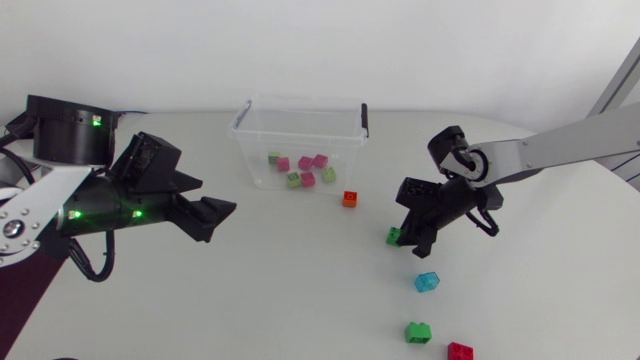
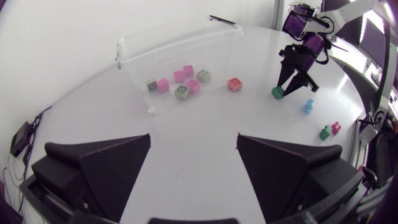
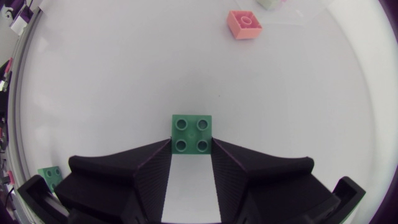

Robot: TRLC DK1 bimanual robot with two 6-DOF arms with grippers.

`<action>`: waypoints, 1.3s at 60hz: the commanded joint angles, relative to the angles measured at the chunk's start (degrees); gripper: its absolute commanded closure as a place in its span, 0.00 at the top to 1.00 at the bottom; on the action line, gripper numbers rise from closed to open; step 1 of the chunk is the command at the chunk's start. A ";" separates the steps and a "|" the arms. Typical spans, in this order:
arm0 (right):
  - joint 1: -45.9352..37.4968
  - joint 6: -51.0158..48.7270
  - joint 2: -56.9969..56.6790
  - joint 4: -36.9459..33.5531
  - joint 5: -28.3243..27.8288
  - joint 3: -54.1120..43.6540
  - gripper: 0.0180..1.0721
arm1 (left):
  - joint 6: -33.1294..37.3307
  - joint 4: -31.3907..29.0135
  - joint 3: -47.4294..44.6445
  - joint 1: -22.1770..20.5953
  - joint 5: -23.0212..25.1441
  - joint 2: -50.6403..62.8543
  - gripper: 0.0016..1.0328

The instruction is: Pick up the duplo bricks and place them in the container

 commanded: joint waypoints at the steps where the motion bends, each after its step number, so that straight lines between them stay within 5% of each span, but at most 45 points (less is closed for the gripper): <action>1: -0.33 -0.40 -3.08 -1.69 -0.19 0.55 0.21 | 0.40 -0.14 -2.26 0.29 0.35 -1.52 0.94; 26: 5.73 13.40 -14.85 -4.50 -2.12 14.61 0.21 | 0.40 -0.14 -5.25 1.44 -1.05 -6.01 0.94; 60: 11.97 24.56 10.72 -0.90 3.68 48.01 0.26 | 1.45 1.53 -11.23 11.98 -1.14 -16.38 0.94; 65: 12.50 24.65 14.85 -0.90 5.97 52.40 0.48 | 1.72 3.73 -13.34 14.01 -1.41 -18.84 0.95; 67: 12.77 24.83 16.17 -0.90 6.76 53.81 0.70 | 1.72 4.26 -13.95 14.62 -1.41 -19.54 0.95; 70: 12.77 25.35 16.61 -0.90 7.55 54.43 0.87 | 1.98 5.31 -15.01 15.41 -2.11 -20.77 0.95; 78: 12.68 26.67 14.15 2.97 8.51 50.73 0.93 | 2.86 7.33 -17.82 16.73 -2.99 -23.50 0.95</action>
